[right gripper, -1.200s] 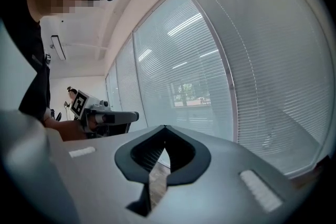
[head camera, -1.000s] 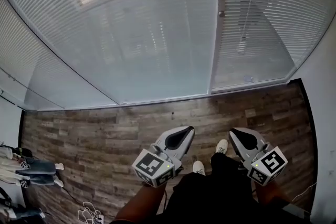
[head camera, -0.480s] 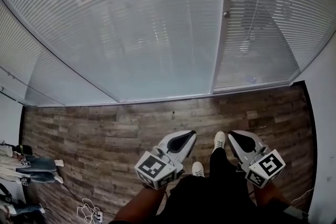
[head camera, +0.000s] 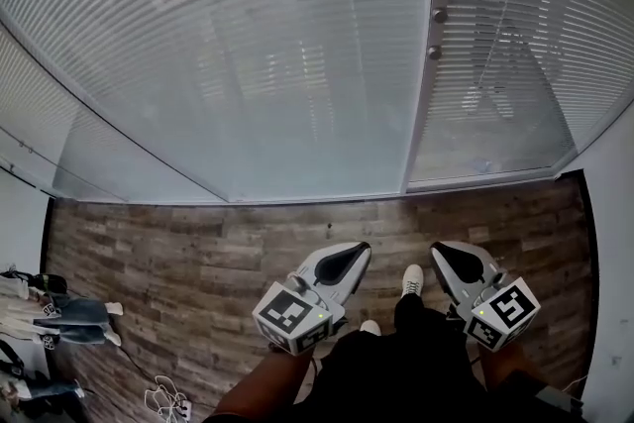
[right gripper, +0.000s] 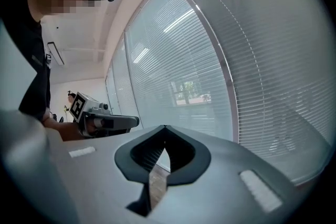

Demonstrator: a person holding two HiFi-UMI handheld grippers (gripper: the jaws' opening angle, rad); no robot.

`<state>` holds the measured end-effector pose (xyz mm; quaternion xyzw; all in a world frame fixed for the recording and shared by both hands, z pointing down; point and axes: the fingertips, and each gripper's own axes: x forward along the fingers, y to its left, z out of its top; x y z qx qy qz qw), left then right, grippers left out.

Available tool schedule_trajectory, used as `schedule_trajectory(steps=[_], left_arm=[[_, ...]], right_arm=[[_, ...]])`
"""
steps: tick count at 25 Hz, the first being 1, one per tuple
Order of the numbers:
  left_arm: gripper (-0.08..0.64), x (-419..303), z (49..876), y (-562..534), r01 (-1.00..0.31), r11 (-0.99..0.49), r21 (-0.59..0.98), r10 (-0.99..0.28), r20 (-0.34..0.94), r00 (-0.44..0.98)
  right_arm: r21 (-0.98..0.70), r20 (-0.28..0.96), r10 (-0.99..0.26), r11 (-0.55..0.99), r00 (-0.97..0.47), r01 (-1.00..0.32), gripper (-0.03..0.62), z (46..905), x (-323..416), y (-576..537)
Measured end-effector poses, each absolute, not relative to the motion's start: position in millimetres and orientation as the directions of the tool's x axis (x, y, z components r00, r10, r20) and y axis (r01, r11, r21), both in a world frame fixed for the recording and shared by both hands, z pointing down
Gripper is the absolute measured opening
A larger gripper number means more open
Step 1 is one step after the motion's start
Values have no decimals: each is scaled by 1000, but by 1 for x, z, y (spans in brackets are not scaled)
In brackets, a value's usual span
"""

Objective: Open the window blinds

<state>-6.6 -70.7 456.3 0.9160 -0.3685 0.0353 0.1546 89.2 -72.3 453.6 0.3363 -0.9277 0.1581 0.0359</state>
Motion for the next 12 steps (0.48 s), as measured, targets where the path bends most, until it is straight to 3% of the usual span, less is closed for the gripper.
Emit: schedule_trajectory(steps=[12], left_arm=[[0, 46, 432, -153, -707, -672, 220, -694, 147, 705]], right_arm=[[-246, 131, -603, 749, -787, -615, 26, 428, 143, -159]])
